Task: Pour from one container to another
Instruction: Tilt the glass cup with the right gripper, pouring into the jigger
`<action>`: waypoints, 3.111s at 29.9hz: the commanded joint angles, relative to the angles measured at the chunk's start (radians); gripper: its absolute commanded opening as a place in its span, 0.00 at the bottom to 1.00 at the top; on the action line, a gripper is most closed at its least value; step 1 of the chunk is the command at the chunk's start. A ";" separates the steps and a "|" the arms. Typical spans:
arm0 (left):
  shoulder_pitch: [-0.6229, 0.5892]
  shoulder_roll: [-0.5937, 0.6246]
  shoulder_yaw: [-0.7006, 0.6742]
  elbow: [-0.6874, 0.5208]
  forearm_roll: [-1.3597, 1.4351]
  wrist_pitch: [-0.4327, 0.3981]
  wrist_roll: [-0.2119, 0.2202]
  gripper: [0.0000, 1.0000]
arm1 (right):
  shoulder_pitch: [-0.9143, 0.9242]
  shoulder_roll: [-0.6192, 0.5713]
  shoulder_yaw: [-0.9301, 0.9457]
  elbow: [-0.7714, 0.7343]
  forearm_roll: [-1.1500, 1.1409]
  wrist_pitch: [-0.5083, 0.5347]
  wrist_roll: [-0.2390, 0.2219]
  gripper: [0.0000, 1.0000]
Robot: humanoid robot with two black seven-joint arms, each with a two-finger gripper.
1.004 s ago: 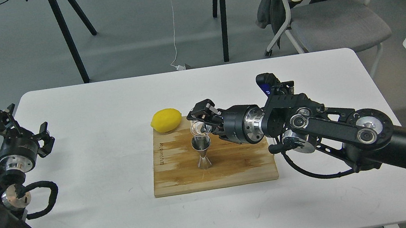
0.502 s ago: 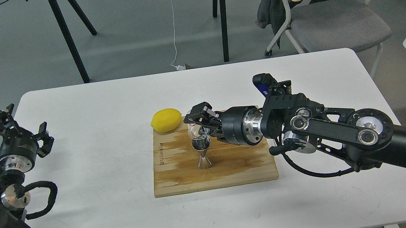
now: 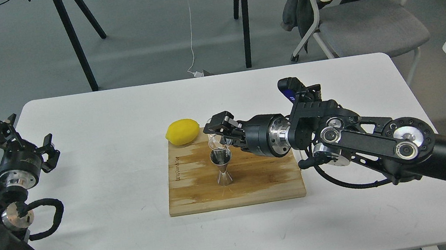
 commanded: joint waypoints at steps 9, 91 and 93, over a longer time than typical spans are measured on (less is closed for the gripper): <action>0.001 0.001 0.000 0.000 0.000 0.000 0.000 1.00 | 0.022 0.000 -0.047 -0.001 -0.018 0.007 0.009 0.26; 0.004 0.011 -0.003 0.000 -0.002 0.000 0.000 1.00 | 0.127 0.000 -0.175 -0.001 -0.106 0.016 0.052 0.26; 0.004 0.011 -0.003 0.000 -0.002 0.000 0.000 1.00 | 0.131 0.000 -0.173 -0.001 -0.123 0.016 0.052 0.26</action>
